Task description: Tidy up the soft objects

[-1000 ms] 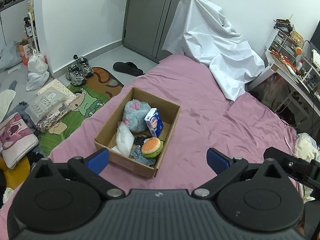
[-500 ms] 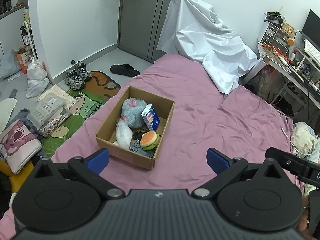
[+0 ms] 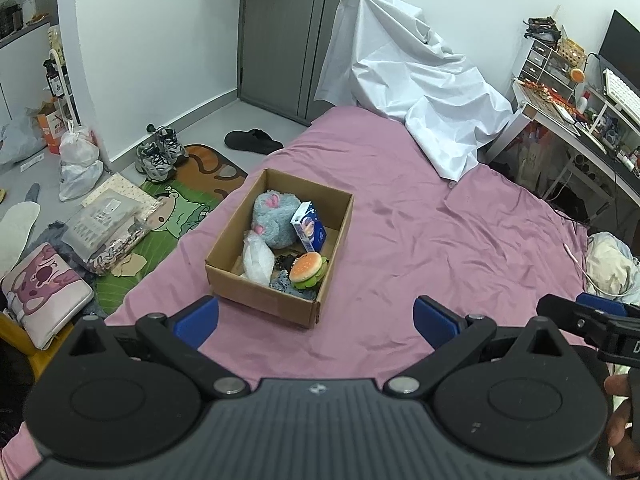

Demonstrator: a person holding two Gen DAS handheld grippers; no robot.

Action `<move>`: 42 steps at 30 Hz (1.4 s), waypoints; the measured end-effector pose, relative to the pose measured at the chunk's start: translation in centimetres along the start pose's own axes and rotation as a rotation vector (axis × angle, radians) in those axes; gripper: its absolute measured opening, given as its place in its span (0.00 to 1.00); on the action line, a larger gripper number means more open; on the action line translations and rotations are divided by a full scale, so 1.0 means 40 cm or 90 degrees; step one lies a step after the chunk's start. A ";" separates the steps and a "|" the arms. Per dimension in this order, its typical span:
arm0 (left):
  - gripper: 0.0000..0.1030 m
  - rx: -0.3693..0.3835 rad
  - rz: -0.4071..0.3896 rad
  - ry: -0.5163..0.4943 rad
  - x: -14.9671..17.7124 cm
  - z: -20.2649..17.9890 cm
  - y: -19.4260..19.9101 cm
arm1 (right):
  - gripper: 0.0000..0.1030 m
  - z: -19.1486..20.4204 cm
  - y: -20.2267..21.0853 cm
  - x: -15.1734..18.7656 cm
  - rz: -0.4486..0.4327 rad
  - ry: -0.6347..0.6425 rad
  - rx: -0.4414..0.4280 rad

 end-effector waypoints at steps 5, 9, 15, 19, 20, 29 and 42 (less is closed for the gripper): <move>1.00 -0.004 -0.002 -0.006 0.003 0.002 0.004 | 1.00 0.007 0.007 0.002 0.003 0.009 0.001; 1.00 -0.004 0.000 -0.005 0.006 0.007 0.004 | 1.00 0.012 0.008 0.001 0.006 0.017 0.001; 1.00 -0.004 -0.001 -0.005 0.006 0.007 0.005 | 1.00 0.023 0.008 0.000 0.007 0.020 0.001; 1.00 -0.004 -0.001 -0.005 0.006 0.011 0.006 | 1.00 0.026 0.007 -0.001 0.005 0.021 0.003; 1.00 -0.004 -0.001 -0.004 0.008 0.013 0.005 | 1.00 0.026 0.007 -0.001 0.006 0.021 0.003; 1.00 -0.004 0.000 -0.004 0.010 0.022 0.009 | 1.00 0.031 0.011 0.002 0.003 0.026 0.007; 1.00 -0.003 -0.002 -0.004 0.013 0.028 0.013 | 1.00 0.037 0.016 -0.004 -0.007 0.030 0.008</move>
Point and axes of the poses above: each gripper's, at about its wrist camera, not at the fingertips, and y roughly against the way its jaws point, z to its left, x to its underside, the point moved 8 cm from there along -y, roughly the way its jaws point, and after that the axes turned 9 degrees about -x, right-handed, at the moved point
